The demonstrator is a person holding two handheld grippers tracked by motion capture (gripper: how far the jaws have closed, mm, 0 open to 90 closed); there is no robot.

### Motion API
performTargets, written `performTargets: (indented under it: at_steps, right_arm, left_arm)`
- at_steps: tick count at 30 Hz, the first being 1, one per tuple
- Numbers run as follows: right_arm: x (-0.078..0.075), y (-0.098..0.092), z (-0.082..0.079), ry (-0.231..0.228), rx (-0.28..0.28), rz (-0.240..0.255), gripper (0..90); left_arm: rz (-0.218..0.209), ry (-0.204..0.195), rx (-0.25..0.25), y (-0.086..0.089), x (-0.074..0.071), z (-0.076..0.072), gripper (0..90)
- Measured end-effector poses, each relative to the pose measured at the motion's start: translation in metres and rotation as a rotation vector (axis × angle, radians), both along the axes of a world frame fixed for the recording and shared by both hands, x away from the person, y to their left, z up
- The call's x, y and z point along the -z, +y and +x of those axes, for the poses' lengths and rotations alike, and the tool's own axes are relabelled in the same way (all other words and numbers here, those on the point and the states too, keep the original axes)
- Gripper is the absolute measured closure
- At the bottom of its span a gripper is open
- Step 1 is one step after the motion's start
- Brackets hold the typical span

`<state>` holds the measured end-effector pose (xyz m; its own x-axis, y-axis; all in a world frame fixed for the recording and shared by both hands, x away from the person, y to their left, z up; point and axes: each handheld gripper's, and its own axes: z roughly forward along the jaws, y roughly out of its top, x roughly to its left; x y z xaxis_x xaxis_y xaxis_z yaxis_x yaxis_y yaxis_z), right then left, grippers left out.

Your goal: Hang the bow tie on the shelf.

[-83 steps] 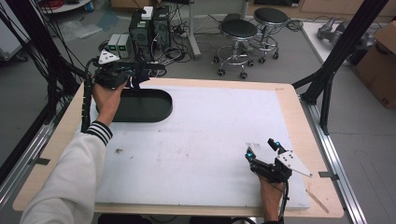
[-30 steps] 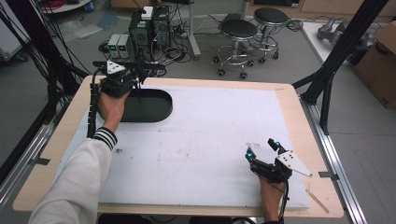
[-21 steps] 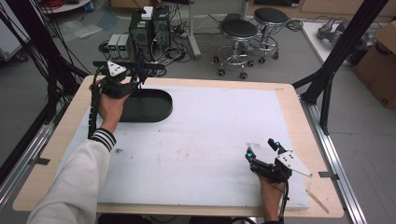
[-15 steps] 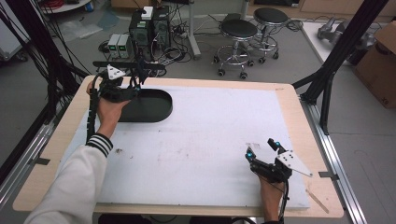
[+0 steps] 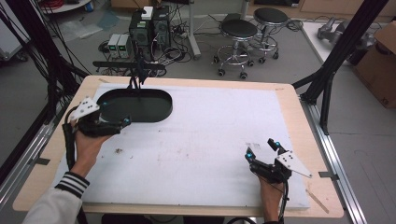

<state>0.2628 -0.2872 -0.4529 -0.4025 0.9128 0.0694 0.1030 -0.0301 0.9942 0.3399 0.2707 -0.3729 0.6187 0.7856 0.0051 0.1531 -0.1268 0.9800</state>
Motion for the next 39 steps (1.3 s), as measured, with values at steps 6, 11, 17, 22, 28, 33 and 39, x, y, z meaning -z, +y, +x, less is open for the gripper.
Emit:
performTargets:
  at_steps: [6, 11, 17, 22, 28, 33, 39]
  right_arm:
    - [0.0, 0.0, 0.001, 0.009, 0.004, 0.001, 9.7]
    - [0.0, 0.0, 0.001, 0.004, 0.006, -0.006, 9.8]
    - [0.0, 0.001, 0.0, -0.001, 0.007, -0.009, 9.7]
    - [0.0, 0.001, 0.0, -0.004, 0.007, -0.01, 9.7]
    - [0.0, 0.001, -0.001, -0.003, 0.005, -0.013, 9.7]
    - [0.0, 0.001, -0.001, -0.008, 0.006, -0.015, 9.7]
    - [0.0, 0.001, 0.0, -0.011, 0.003, -0.013, 9.7]
  left_arm:
    - [-0.034, -0.061, 0.012, 0.023, 0.026, -0.035, 13.8]
    - [-0.075, -0.075, 0.018, 0.04, 0.046, -0.049, 12.2]
    - [-0.13, -0.138, 0.012, 0.053, 0.064, -0.063, 11.4]
    - [-0.165, -0.158, 0.003, 0.057, 0.077, -0.066, 11.4]
    - [-0.166, -0.154, -0.012, 0.056, 0.082, -0.065, 11.2]
    - [-0.158, -0.158, -0.007, 0.056, 0.082, -0.066, 11.3]
    - [-0.165, -0.154, -0.01, 0.056, 0.082, -0.066, 11.4]
